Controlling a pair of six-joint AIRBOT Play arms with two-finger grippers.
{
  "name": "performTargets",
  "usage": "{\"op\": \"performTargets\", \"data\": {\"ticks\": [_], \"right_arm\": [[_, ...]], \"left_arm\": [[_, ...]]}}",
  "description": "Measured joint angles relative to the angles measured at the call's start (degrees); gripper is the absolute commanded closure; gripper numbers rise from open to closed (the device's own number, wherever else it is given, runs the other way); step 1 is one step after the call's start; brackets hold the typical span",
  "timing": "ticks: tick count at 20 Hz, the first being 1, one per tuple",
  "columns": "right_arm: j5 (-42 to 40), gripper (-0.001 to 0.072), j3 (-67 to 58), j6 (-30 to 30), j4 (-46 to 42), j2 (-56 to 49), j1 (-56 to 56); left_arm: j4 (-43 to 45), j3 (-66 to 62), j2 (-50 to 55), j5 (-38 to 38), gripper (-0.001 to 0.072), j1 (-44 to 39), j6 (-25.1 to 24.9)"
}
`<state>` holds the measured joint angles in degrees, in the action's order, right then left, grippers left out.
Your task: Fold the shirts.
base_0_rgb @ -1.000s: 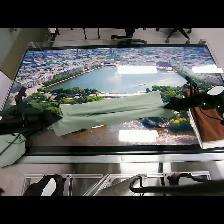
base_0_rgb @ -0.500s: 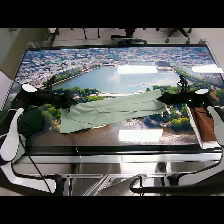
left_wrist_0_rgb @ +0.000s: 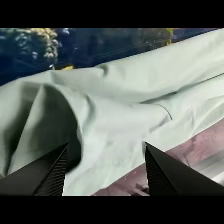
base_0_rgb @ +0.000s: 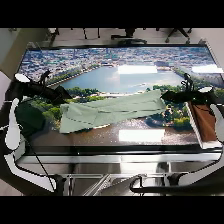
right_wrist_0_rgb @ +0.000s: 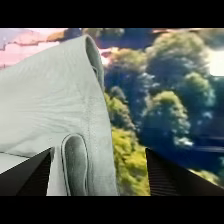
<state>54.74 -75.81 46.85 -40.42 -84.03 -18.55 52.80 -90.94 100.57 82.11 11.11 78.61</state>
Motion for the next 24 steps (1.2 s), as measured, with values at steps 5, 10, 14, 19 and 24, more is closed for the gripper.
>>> {"op": "performTargets", "data": {"ticks": [5, 10, 14, 19, 24], "right_arm": [[3.23, 0.0413, -0.11, 0.44, 0.37, -1.53, 2.03], [6.45, 0.0691, -0.24, 0.66, 1.05, -2.49, 3.78], [12.09, 0.0692, -2.49, 1.73, 4.09, 2.12, 2.80], [21.84, 0.0691, -7.85, 8.35, 6.62, 13.20, 0.04], [27.98, 0.0691, -9.90, 14.97, 8.15, 23.91, -0.74]], "left_arm": [[0.83, -1.57, -4.24, 1.51, 0.0414, -0.52, 0.94], [1.05, -1.57, -5.77, -0.44, 0.0689, -6.40, 1.33], [1.05, 0.70, -3.96, -7.50, 0.0690, -16.65, 1.33], [1.07, -2.80, 5.57, -17.40, 0.0690, -33.83, 1.84], [1.03, -16.48, 18.40, -22.91, 0.0691, -46.16, 5.05]]}}
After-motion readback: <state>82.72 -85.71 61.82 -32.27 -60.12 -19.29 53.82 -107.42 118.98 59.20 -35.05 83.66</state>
